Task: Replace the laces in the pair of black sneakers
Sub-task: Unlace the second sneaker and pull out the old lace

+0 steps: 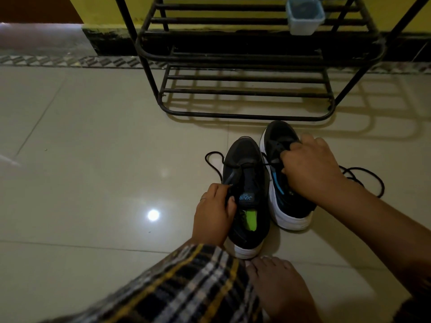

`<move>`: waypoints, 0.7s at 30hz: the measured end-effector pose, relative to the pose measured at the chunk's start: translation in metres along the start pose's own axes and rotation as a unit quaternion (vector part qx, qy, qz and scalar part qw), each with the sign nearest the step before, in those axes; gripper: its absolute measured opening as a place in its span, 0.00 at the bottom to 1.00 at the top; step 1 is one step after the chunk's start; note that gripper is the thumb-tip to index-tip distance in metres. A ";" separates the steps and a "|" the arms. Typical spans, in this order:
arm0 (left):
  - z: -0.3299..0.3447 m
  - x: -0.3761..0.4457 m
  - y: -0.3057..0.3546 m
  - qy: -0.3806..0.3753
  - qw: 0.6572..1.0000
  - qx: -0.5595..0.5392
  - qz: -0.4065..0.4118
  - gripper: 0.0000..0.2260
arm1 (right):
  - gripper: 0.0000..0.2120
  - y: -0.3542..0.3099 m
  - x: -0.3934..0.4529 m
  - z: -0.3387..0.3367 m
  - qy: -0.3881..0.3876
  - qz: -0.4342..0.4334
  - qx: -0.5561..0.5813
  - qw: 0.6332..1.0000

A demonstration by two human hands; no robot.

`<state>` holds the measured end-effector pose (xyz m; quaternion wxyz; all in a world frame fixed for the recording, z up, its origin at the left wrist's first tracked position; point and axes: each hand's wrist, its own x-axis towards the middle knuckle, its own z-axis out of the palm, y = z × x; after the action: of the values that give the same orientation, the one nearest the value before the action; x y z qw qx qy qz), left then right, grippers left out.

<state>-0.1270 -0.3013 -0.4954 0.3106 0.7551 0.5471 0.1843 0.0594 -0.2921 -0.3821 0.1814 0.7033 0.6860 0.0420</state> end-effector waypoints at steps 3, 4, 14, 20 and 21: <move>0.000 0.000 0.000 -0.002 1.000 0.001 -0.001 0.26 | 0.15 0.005 -0.001 0.001 0.007 0.005 -0.003 1.000; 0.000 0.000 0.000 -0.003 1.000 0.001 0.000 0.26 | 0.17 0.006 -0.002 0.002 0.001 0.009 -0.002 1.000; 0.000 0.000 -0.001 -0.004 1.000 0.003 0.000 0.25 | 0.12 0.007 -0.007 0.014 0.043 -0.008 0.045 0.998; -0.001 -0.001 -0.002 -0.006 1.000 0.002 -0.001 0.19 | 0.18 0.005 -0.005 0.016 0.201 0.024 0.414 0.887; -0.002 -0.001 -0.003 -0.005 1.000 0.001 -0.001 0.18 | 0.17 0.006 -0.006 0.011 0.206 0.041 0.480 0.852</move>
<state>-0.1304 -0.3015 -0.4957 0.3133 0.7557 0.5464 0.1795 0.0686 -0.3001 -0.3897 -0.3258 0.7054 0.6135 -0.1409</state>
